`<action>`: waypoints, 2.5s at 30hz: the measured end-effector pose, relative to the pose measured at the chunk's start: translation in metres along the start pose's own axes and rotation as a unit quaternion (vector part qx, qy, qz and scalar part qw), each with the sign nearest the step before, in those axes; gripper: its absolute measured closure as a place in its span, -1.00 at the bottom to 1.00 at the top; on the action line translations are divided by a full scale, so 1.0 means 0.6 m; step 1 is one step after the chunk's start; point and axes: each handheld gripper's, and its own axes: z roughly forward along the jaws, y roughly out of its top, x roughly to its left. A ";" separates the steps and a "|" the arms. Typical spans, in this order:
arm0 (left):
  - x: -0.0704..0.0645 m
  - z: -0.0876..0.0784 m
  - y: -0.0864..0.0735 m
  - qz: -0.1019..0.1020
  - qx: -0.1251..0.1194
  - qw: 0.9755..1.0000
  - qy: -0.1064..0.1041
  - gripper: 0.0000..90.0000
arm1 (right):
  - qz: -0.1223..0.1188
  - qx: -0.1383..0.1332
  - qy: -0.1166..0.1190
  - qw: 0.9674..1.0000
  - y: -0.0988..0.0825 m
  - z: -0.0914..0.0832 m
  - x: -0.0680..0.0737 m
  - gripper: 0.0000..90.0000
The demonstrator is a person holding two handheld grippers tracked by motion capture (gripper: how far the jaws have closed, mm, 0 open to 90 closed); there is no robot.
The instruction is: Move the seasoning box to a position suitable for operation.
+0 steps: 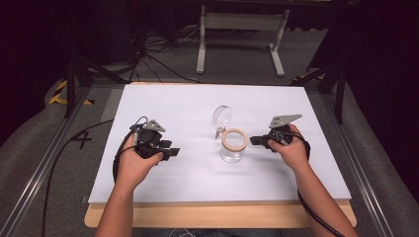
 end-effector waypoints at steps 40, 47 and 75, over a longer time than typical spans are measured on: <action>0.016 0.013 -0.006 0.000 0.011 1.000 -0.014 0.29 | -0.018 0.035 0.052 0.998 0.000 0.039 0.029 1.00; 0.018 0.016 -0.001 0.005 0.014 1.000 -0.019 0.32 | -0.028 0.047 0.062 0.997 0.001 0.043 0.044 1.00; 0.026 0.020 0.004 0.001 -0.003 0.998 -0.058 0.65 | -0.036 0.056 0.077 0.995 0.007 0.044 0.070 1.00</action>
